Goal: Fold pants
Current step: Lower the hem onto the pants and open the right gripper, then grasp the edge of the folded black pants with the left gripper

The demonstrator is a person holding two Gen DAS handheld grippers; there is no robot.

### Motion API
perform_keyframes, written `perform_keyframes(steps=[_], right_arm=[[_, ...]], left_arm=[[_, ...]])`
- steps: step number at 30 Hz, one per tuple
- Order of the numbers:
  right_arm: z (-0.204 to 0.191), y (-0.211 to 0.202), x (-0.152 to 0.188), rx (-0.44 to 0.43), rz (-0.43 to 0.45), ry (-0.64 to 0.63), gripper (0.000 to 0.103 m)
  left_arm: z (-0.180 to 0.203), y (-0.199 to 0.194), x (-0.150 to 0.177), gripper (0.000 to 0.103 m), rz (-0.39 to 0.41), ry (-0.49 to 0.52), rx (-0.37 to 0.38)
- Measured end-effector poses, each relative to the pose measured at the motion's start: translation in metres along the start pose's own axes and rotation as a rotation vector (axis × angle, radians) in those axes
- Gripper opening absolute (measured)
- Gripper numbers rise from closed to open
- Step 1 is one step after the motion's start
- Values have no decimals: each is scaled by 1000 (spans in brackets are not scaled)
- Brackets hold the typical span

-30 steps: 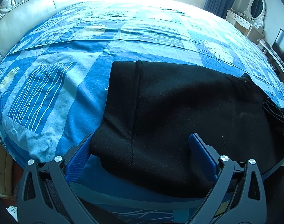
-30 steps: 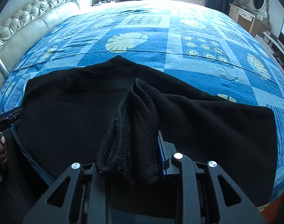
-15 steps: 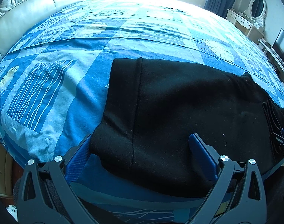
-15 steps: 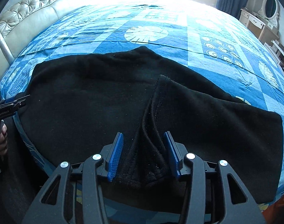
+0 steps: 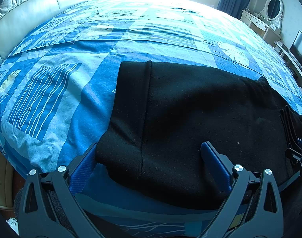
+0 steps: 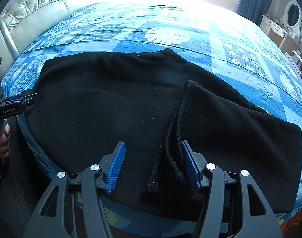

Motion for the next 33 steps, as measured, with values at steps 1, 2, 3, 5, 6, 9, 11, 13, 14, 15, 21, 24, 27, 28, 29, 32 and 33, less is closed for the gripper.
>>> perform_keyframes(steps=[1,2,3,5,6,9,11,13,14,15,21,24,27,28,29,32,33], right_arm=[[-2,-2,0,-4,4,0,60],[-3,-4,0,-7,11,-1,62],[-3,-7,0,-6,26,3,63],[-1,-14,1,-21,72,36,67],[2,-18,1,-50,106,66,69],[7,-32,4,-116,237,118,74],[10,-39,9,-135,320,130,75],[14,-45,16,-163,385,141,76],[15,-46,21,-173,413,145,76],[17,-48,26,-188,436,152,76],[40,-44,29,-222,441,254,77],[62,-47,28,-253,463,360,77],[85,-46,32,-272,469,461,78],[92,-43,33,-264,459,489,79],[97,-39,35,-261,444,511,79],[108,-27,38,-274,394,571,79],[110,-24,39,-280,382,585,79]], left_arm=[[0,0,0,101,0,0,2],[0,0,0,101,0,0,4],[0,-1,-1,101,0,0,7],[-1,-2,-2,101,4,0,11],[-1,-4,-3,101,8,0,13],[-2,-12,-7,101,33,8,24],[-2,-19,-12,101,60,15,34],[-5,-27,-19,101,95,18,42],[-9,-31,-22,101,113,14,44],[-14,-35,-25,101,126,3,47],[-63,-38,-41,101,126,-142,92],[-76,-27,-42,101,63,-190,156],[-78,-14,-39,101,21,-179,173],[-77,-9,-37,101,-2,-175,187],[-77,-2,-34,101,-30,-180,210],[-77,11,-26,101,-55,-168,208],[-75,12,-25,101,-55,-153,196]])
Point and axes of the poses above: each gripper's, at about its wrist camera, not at the fingertips, and y roughly the way its jaws point, z to its right, x to its underside, the point moved 4 cm from there along y, roughly the way its jaws point, and after that the axes turned 14 degrees about x, right-handed, at the moved point
